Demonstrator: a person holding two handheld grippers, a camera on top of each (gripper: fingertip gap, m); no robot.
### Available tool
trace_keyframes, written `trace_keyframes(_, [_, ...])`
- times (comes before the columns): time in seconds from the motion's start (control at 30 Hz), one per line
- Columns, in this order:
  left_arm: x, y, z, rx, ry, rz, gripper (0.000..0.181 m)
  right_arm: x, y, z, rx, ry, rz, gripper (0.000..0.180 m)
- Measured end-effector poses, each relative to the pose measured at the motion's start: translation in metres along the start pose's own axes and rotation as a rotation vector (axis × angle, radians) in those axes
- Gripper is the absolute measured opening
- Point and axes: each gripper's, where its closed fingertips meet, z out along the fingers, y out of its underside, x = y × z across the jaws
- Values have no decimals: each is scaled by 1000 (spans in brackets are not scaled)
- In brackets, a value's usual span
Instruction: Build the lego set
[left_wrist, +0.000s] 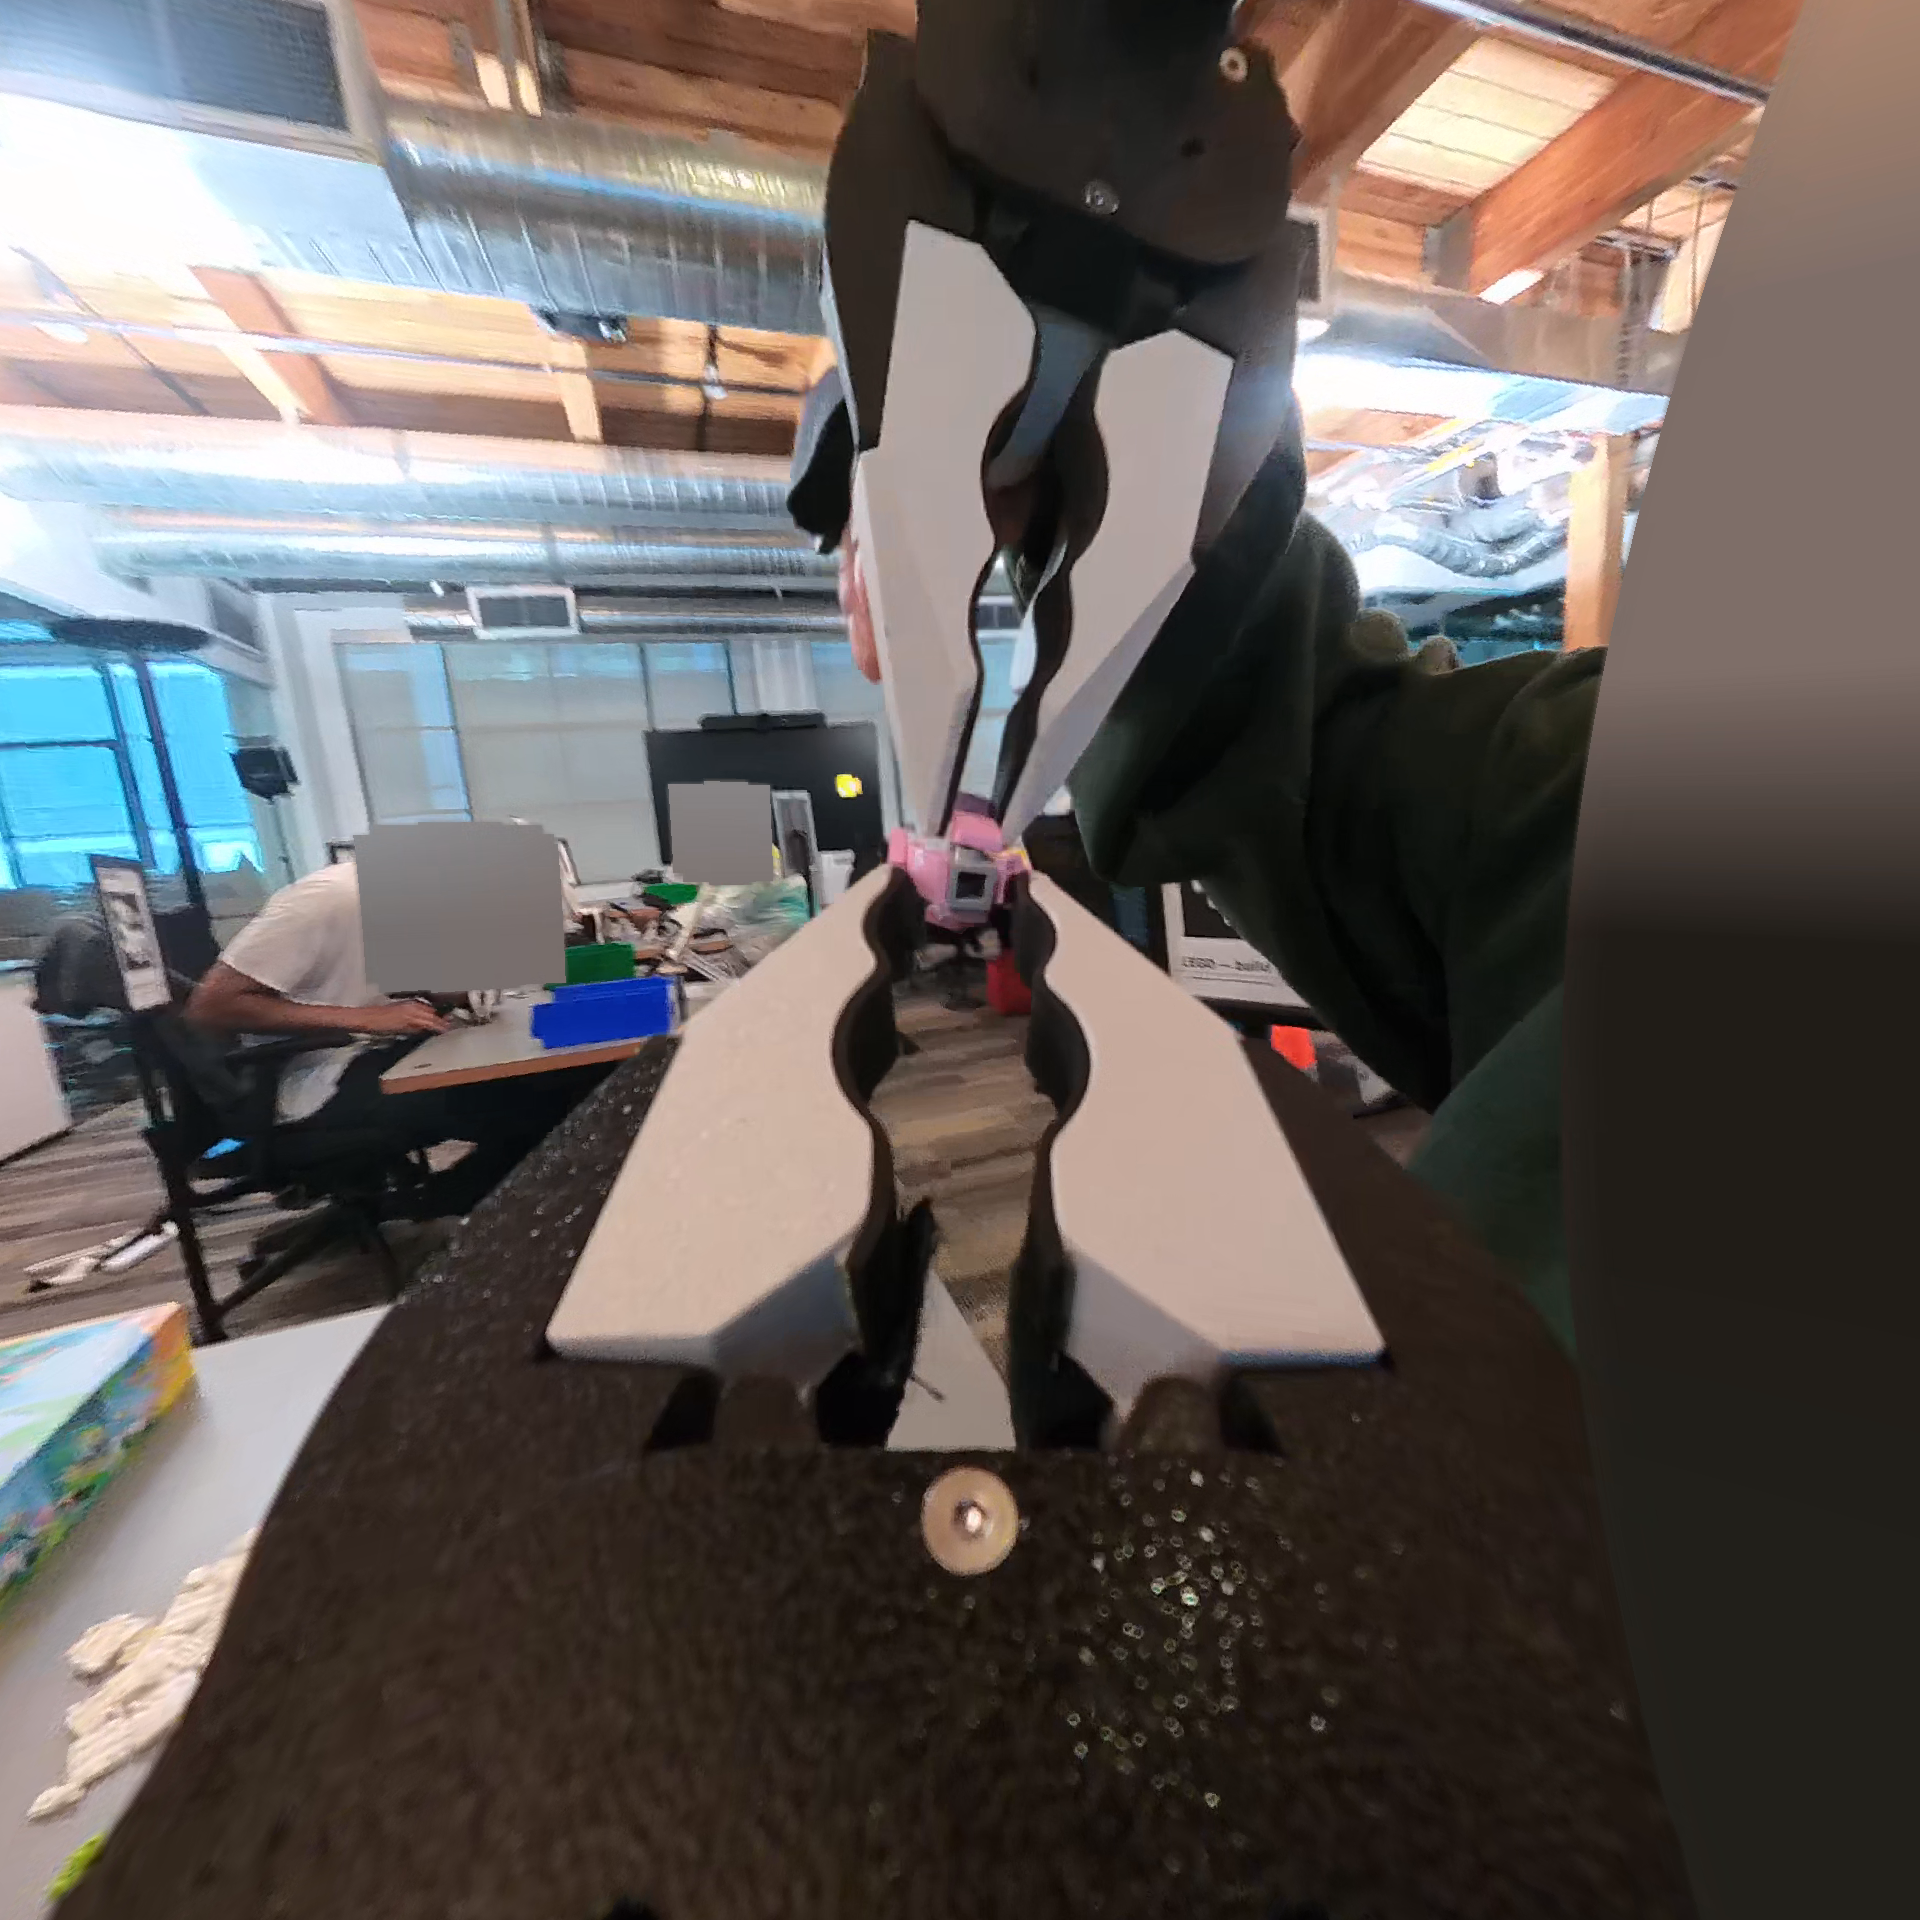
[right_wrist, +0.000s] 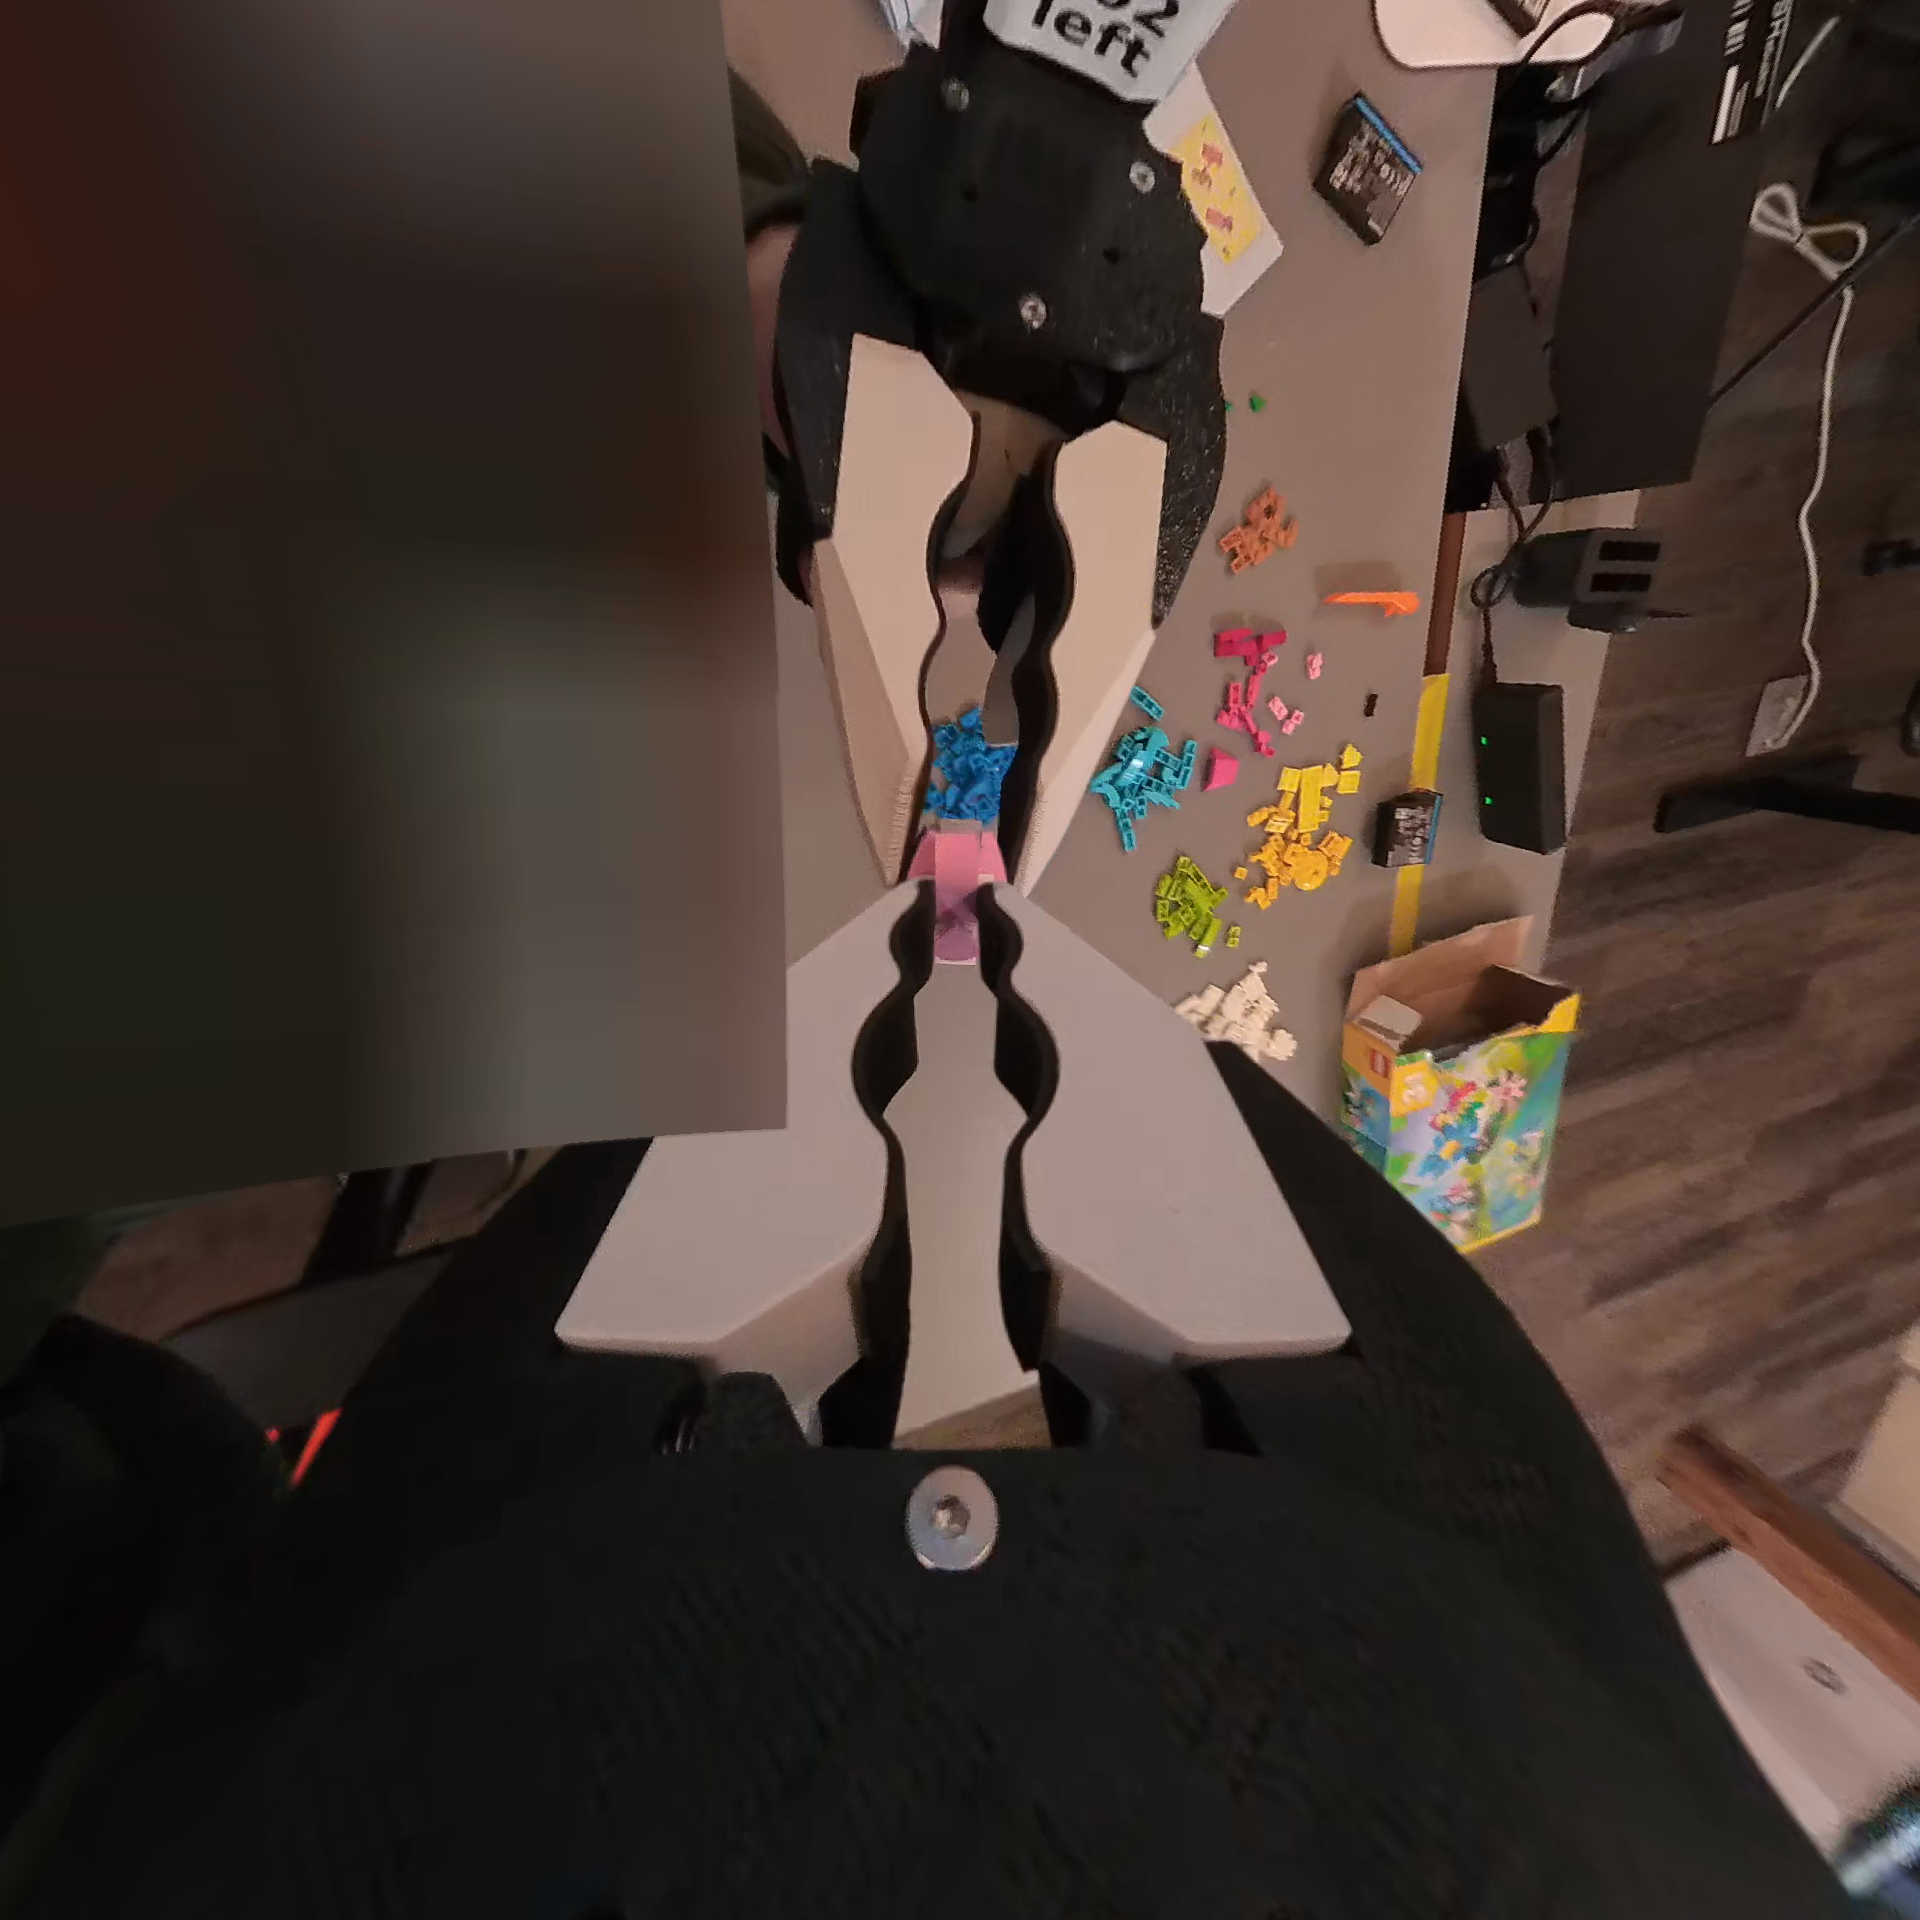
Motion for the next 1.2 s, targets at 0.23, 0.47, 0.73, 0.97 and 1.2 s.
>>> trace_keyframes(0.23, [-14, -11, -16, 67, -40, -7, 17, 16, -12, 2, -167, -7, -90, 6])
trace_keyframes(0.47, [-14, -9, -16, 40, -60, 15, 17, 21, -13, 4, -202, -40, -72, 6])
trace_keyframes(0.73, [-16, -7, -15, 30, -63, 8, 17, 17, -14, 6, -191, -69, -64, 6])
trace_keyframes(0.97, [-17, -5, -15, 18, -66, 6, 17, 17, -10, 8, -200, -81, -42, 6])
trace_keyframes(1.2, [-18, -4, -14, 16, -67, 6, 17, 17, -7, 10, -212, -91, -30, 6])
